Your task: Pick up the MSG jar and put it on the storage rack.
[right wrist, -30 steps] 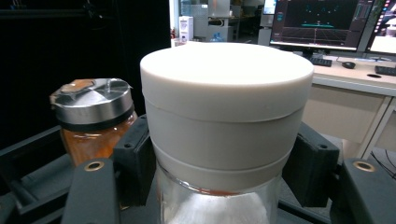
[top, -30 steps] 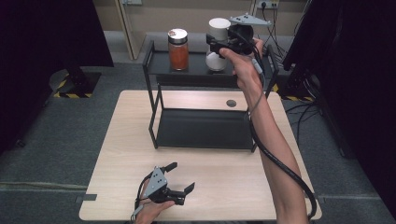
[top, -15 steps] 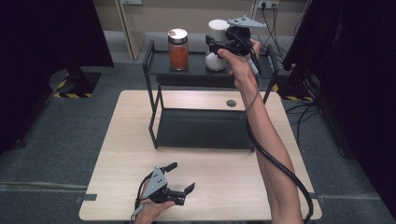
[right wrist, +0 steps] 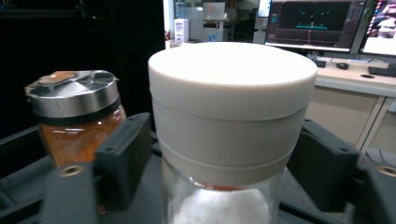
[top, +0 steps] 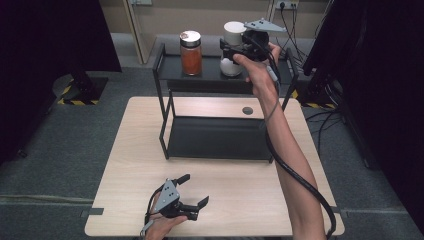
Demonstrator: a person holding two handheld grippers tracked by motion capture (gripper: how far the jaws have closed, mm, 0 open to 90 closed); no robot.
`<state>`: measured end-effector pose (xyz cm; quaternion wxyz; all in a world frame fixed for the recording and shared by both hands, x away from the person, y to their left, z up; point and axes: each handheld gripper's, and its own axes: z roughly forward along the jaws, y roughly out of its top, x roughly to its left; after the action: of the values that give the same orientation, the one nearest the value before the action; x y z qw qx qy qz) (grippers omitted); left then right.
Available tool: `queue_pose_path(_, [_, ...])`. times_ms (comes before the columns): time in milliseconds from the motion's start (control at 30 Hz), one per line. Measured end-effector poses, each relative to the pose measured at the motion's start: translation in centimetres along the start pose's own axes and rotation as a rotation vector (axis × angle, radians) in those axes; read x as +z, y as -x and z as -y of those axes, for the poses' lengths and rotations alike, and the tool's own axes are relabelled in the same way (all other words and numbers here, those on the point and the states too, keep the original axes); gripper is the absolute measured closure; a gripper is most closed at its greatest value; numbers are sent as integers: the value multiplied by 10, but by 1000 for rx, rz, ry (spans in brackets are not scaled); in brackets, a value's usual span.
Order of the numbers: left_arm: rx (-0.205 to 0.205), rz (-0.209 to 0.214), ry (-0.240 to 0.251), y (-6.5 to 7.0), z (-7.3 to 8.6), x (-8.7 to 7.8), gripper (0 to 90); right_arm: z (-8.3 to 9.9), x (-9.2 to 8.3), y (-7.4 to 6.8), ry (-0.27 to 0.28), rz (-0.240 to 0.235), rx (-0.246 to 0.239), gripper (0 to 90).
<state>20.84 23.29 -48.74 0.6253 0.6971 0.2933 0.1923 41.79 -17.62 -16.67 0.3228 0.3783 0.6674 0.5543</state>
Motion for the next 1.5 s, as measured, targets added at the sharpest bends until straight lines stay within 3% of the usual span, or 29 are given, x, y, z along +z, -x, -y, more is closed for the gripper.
queue_pose_path(100, [1, -1, -1, 0, 0, 0, 21, -3, -4, 2, -13, -11, 6, 144])
queue_pose_path(500, [-1, -2, -5, 1, 1, 1, 21, 0, -21, 9, -11, -22, 41, 25])
queue_pose_path(733, [-2, -2, -4, 0, 1, 1, 21, 7, -31, 9, 12, -40, 47, 9])
queue_pose_path(900, [1, -3, -7, 1, 1, 1, 21, 11, -39, 6, 21, -50, 23, 7])
queue_pose_path(1500, [3, -4, -6, 1, 1, 1, 21, 32, -59, 8, 53, -91, 36, 4])
